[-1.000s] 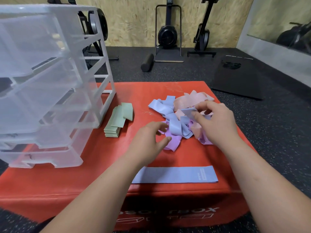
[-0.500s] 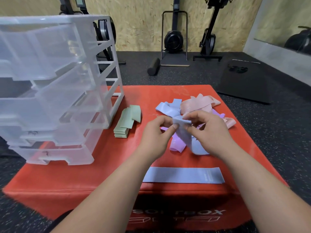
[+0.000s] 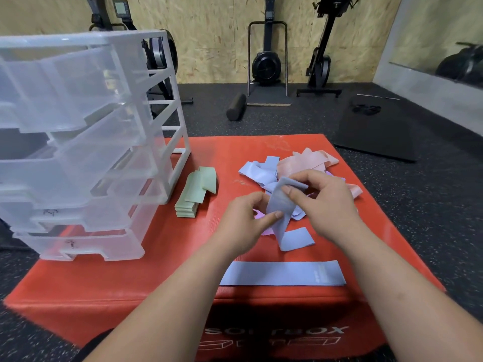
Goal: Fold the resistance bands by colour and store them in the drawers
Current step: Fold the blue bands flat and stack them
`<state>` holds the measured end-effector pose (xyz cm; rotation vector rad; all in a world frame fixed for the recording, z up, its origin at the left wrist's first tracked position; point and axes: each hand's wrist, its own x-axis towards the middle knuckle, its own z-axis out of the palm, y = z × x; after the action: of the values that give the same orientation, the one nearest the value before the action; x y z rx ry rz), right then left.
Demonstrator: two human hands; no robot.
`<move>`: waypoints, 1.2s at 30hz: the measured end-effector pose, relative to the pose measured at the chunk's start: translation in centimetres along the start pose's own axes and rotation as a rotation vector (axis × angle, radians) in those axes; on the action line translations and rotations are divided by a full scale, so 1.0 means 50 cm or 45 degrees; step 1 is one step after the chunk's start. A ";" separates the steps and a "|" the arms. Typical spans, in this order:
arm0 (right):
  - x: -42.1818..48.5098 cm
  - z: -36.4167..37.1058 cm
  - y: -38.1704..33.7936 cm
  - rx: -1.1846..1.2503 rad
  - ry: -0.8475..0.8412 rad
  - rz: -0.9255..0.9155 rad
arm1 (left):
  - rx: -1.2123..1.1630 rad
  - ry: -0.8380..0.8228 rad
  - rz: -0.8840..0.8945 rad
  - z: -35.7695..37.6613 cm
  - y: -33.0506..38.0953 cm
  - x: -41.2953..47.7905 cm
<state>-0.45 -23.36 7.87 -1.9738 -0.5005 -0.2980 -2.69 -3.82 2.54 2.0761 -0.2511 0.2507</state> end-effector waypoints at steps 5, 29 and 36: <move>0.001 -0.040 0.013 0.278 0.264 0.107 | 0.237 -0.160 -0.042 -0.002 -0.040 -0.006; -0.092 -0.144 0.131 -0.050 -0.196 0.936 | 0.285 -0.053 -0.376 -0.167 -0.088 -0.107; -0.123 -0.141 0.137 -0.385 -0.435 0.869 | 0.419 -0.148 -0.416 -0.173 -0.090 -0.149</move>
<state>-2.59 -33.64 2.93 -2.3703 0.0370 0.4208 -9.21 6.43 0.97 2.4212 0.0685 -0.0308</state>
